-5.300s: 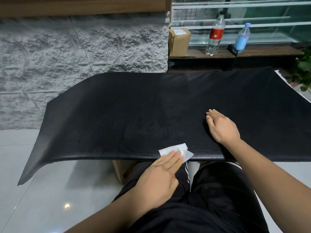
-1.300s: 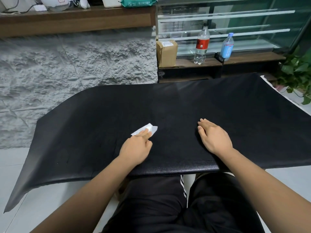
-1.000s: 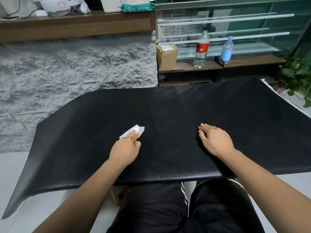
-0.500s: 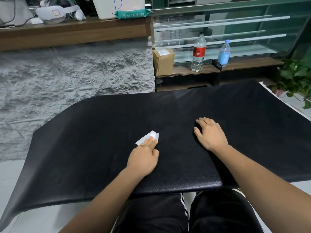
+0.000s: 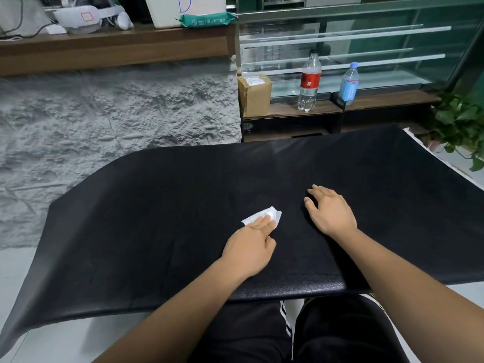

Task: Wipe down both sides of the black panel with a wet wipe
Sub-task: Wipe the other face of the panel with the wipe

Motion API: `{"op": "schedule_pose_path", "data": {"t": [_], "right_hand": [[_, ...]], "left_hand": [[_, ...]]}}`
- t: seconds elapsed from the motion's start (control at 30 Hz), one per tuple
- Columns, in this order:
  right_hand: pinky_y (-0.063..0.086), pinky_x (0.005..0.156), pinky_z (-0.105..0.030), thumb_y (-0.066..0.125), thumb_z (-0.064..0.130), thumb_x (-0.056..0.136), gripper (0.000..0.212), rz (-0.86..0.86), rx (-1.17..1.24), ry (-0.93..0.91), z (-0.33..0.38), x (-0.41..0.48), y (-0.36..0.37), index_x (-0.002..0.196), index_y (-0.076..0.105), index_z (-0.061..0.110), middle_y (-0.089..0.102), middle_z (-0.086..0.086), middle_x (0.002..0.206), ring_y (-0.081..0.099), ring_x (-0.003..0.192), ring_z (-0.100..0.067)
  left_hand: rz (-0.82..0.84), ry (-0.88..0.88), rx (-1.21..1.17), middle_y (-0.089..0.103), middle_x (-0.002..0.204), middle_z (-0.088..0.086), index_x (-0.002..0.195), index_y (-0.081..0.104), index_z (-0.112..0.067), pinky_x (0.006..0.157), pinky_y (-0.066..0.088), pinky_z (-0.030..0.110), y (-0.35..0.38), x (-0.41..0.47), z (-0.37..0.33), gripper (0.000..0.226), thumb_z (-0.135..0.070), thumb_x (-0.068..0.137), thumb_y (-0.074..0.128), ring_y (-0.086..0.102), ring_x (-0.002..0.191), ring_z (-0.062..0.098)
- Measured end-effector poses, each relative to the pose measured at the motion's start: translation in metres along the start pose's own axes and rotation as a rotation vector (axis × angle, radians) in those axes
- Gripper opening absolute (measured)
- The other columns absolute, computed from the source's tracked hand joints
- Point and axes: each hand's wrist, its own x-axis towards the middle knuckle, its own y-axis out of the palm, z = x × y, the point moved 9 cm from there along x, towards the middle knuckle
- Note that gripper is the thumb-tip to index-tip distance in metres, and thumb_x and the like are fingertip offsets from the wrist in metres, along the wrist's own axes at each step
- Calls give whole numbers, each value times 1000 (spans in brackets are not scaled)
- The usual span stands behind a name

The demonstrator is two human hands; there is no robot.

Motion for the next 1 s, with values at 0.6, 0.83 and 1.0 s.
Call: {"op": "schedule_pose_path", "data": {"t": [0.6,0.83,1.0], "right_hand": [[29,121,-38,39,47,107,50,-14,15,13,-3,0,1,145,60,23,49,6,159,35,151,-12],[29,120,-37,39,47,107,50,-25,-1,6,-1,0,1,144,61,22,51,4,158,37,150,-13],[30,121,-38,39,46,107,50,-23,-5,5,-1,0,1,144,61,22,51,3,158,38,150,-14]], "left_hand": [[-16,-360,64,36,166,-17,158,40,-39,92,47,34,-48,-5,140,55,-28,104,37,59,128,25],[-31,-383,68,35,168,-7,158,39,-25,93,49,37,-40,4,121,53,-28,105,35,62,122,30],[-50,-345,46,40,164,-5,156,39,-22,90,49,37,-33,12,98,53,-27,104,36,63,115,29]]}}
